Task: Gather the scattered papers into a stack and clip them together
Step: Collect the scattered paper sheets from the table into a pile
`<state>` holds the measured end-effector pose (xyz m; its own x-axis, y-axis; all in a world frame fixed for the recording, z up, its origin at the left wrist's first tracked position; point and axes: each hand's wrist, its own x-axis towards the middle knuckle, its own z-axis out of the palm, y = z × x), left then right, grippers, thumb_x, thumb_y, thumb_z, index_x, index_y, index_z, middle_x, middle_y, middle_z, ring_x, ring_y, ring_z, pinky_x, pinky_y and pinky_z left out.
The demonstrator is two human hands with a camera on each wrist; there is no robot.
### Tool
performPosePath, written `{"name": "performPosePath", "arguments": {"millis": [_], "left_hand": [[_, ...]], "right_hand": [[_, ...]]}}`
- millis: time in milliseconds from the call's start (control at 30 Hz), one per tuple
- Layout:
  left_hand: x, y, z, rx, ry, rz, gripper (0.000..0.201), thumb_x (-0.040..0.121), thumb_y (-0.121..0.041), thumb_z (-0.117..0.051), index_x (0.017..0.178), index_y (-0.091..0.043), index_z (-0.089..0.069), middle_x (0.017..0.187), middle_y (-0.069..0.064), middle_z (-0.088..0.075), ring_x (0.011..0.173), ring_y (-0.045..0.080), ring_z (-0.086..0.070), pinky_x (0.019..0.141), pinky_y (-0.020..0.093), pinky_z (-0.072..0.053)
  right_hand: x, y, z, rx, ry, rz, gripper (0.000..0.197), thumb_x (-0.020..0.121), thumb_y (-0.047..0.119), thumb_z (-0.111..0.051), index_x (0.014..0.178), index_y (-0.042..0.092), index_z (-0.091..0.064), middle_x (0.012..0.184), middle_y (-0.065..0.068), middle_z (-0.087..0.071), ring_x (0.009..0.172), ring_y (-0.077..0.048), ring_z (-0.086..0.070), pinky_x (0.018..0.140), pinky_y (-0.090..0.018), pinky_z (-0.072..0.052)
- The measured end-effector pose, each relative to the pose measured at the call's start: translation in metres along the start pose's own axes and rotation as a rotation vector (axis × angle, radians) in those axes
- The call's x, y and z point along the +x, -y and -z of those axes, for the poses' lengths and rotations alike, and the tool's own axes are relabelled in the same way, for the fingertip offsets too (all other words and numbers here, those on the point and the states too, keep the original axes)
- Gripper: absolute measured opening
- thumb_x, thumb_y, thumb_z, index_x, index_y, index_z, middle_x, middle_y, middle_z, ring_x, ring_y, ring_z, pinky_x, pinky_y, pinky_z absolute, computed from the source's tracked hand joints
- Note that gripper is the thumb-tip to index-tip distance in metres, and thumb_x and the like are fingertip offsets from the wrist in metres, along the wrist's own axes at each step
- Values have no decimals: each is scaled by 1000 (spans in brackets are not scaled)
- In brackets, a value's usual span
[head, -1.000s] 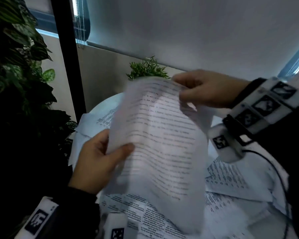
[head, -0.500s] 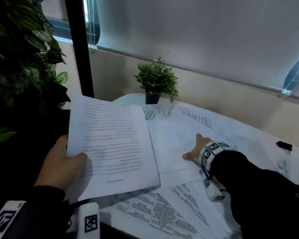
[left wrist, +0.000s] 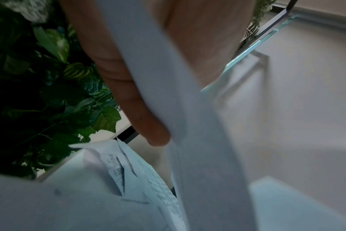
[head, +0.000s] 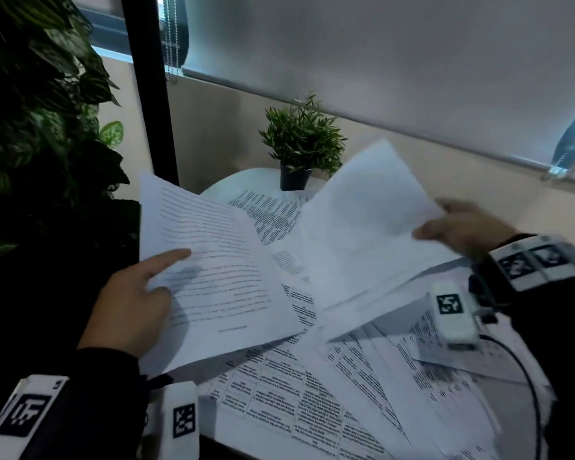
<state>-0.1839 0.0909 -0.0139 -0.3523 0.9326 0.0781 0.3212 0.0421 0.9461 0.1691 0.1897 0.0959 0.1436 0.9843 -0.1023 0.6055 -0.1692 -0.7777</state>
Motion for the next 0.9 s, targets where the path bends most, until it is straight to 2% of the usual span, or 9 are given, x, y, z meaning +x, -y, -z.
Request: {"name": "performPosePath", "arguments": {"millis": [100, 200, 267, 367, 467, 600, 667, 800, 900], "left_hand": [[-4, -3, -14, -177, 34, 48, 56, 80, 24, -40, 87, -24, -68, 97, -2, -69, 102, 21, -62, 92, 26, -46], [-8, -5, -28, -378, 60, 168, 36, 88, 12, -49, 87, -17, -71, 95, 8, -71, 80, 17, -67, 68, 15, -53], [-9, -9, -32, -452, 70, 198, 22, 89, -34, -65, 91, -16, -76, 102, 3, -74, 90, 13, -70, 87, 31, -54], [-13, -12, -27, -656, 146, 282, 66, 62, -78, -57, 99, -27, -77, 107, -2, -74, 104, 19, -68, 90, 41, -48], [-12, -14, -22, -801, 217, 351, 69, 65, -60, -75, 118, -16, -68, 116, 9, -70, 108, 29, -67, 100, 45, -45], [-5, 2, -18, -428, -32, 247, 14, 86, -7, -62, 95, -13, -72, 103, 11, -74, 93, 29, -70, 93, 50, -52], [-5, -1, -17, -443, -50, 195, 18, 87, -4, -62, 99, -15, -71, 102, 8, -73, 94, 27, -69, 92, 50, -53], [-3, -16, -10, -487, -53, 7, 23, 90, -3, -60, 102, -22, -66, 94, -12, -70, 85, 0, -65, 76, 16, -55], [-2, -26, -10, -544, -91, -160, 29, 88, 3, -59, 104, -21, -61, 90, -12, -73, 83, 0, -67, 73, 12, -53]], "right_hand": [[-49, 63, 1, -250, -141, 347, 28, 63, 10, -55, 88, 12, -66, 70, -8, -61, 65, -24, -56, 64, -31, -43], [-105, 97, -54, -605, -65, 585, 39, 71, 14, -45, 107, 18, -60, 84, -5, -59, 79, -26, -55, 67, -31, -43], [-130, 98, -107, -742, 13, 679, 39, 85, 16, -41, 124, 18, -46, 97, -7, -55, 90, -30, -54, 65, -31, -36], [-148, 82, -175, -728, 156, 655, 50, 94, 22, -39, 141, 11, -25, 123, -12, -48, 110, -32, -48, 69, -34, -30], [-153, 70, -207, -675, 284, 615, 54, 91, 25, -47, 138, 9, -27, 125, -14, -45, 112, -33, -47, 75, -35, -36], [-138, 55, -207, -531, 561, 615, 45, 90, 36, -49, 126, 12, -40, 119, -11, -50, 108, -30, -51, 90, -39, -44], [-115, 47, -189, -385, 520, 525, 48, 90, 44, -52, 130, 18, -44, 128, -7, -51, 116, -26, -51, 98, -37, -40], [-60, 31, -150, -110, 250, 248, 88, 78, 50, -67, 147, 24, -19, 148, -5, -32, 132, -23, -38, 110, -41, -33], [-34, 19, -133, 352, 171, 262, 105, 60, 40, -83, 144, 20, -23, 139, -6, -48, 127, -23, -49, 106, -51, -38]]}}
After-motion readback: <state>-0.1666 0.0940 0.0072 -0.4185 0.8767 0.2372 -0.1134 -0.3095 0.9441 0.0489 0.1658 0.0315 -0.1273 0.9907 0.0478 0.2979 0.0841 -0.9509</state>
